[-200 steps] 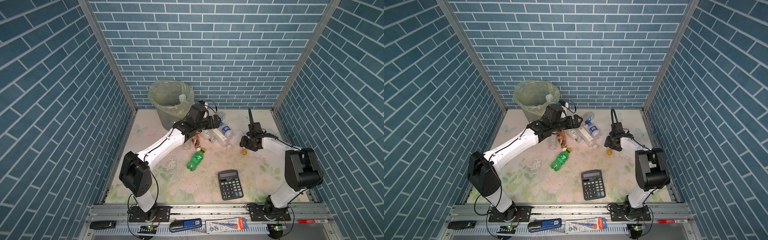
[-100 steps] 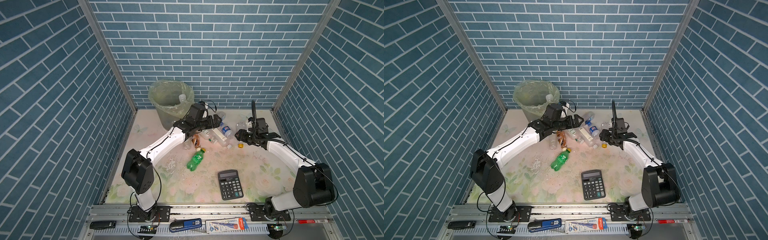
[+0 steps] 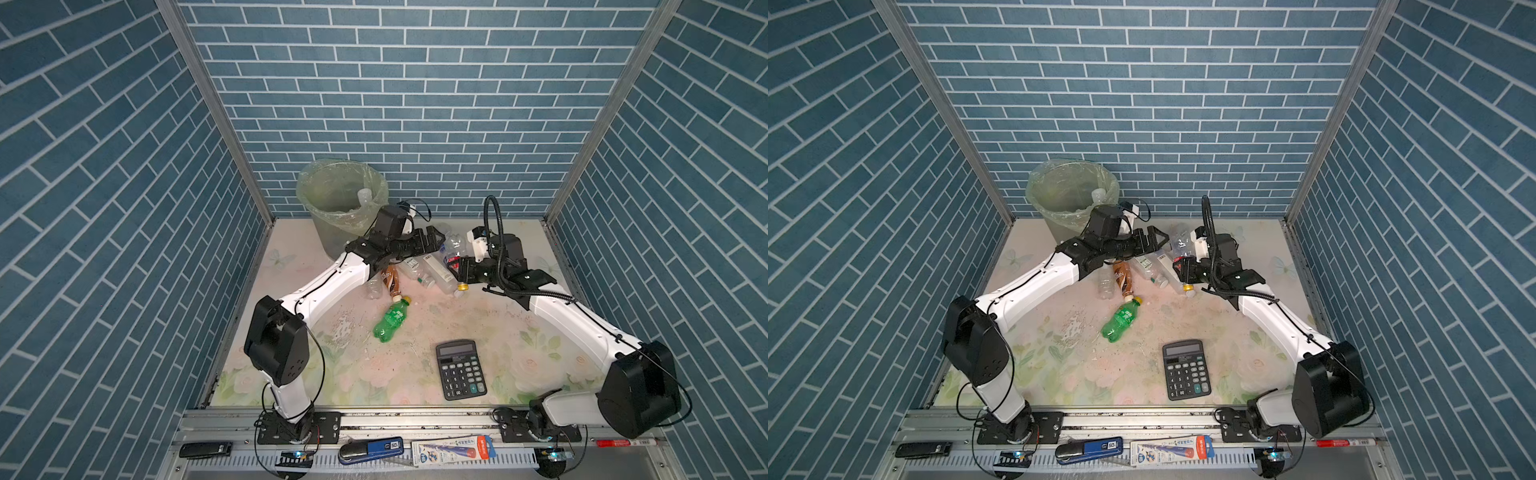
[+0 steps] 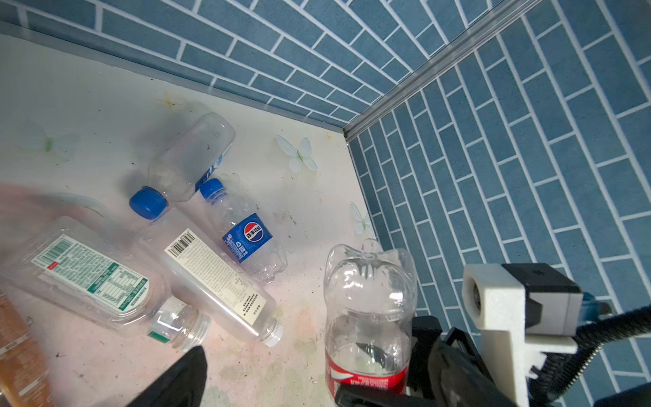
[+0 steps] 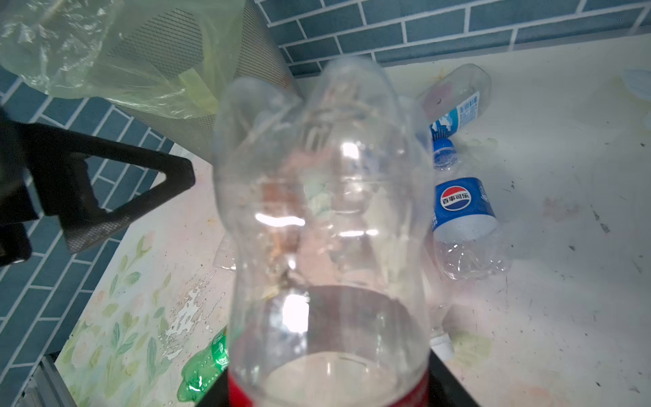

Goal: Throw the plastic bottles in the bin
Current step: 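Bring the clear bottle to the left gripper and close the left gripper on it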

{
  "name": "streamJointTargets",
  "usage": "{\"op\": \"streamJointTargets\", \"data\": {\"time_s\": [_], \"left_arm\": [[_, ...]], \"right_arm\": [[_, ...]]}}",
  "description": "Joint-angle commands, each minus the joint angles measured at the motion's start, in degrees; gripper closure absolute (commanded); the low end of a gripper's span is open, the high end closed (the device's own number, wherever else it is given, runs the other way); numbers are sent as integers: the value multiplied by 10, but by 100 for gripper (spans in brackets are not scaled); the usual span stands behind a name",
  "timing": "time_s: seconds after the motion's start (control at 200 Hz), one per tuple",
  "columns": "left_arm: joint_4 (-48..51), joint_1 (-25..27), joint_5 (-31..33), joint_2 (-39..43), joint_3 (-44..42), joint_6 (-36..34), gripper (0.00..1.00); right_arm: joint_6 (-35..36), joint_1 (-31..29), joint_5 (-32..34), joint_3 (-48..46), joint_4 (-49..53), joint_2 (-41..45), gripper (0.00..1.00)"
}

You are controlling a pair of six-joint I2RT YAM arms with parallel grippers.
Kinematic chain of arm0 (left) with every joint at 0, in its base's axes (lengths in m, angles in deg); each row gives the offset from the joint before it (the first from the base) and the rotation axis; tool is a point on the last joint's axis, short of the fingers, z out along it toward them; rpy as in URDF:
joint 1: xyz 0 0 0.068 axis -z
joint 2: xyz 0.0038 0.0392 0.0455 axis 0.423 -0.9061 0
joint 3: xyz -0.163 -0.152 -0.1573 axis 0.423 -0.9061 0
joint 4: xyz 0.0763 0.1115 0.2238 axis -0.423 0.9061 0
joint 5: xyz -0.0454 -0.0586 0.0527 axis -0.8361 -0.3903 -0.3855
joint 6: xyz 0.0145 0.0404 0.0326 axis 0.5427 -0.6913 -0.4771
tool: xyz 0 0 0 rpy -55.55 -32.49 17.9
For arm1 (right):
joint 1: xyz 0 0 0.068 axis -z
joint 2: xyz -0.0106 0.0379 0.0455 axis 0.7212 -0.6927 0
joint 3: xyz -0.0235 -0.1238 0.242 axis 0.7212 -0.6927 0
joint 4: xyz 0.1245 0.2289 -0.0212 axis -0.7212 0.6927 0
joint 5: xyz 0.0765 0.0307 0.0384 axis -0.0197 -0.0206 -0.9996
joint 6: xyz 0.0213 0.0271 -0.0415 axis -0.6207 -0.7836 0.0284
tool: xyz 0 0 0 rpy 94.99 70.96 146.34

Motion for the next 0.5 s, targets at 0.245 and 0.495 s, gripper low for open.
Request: {"op": "streamJointTargets", "data": {"time_s": [0.245, 0.495], "left_arm": [[-38, 3, -24, -18, -13, 11, 1], [-45, 10, -25, -26, -21, 13, 4]], "right_arm": [[16, -19, -31, 34, -34, 6, 53], [16, -30, -39, 46, -37, -3, 54]]}}
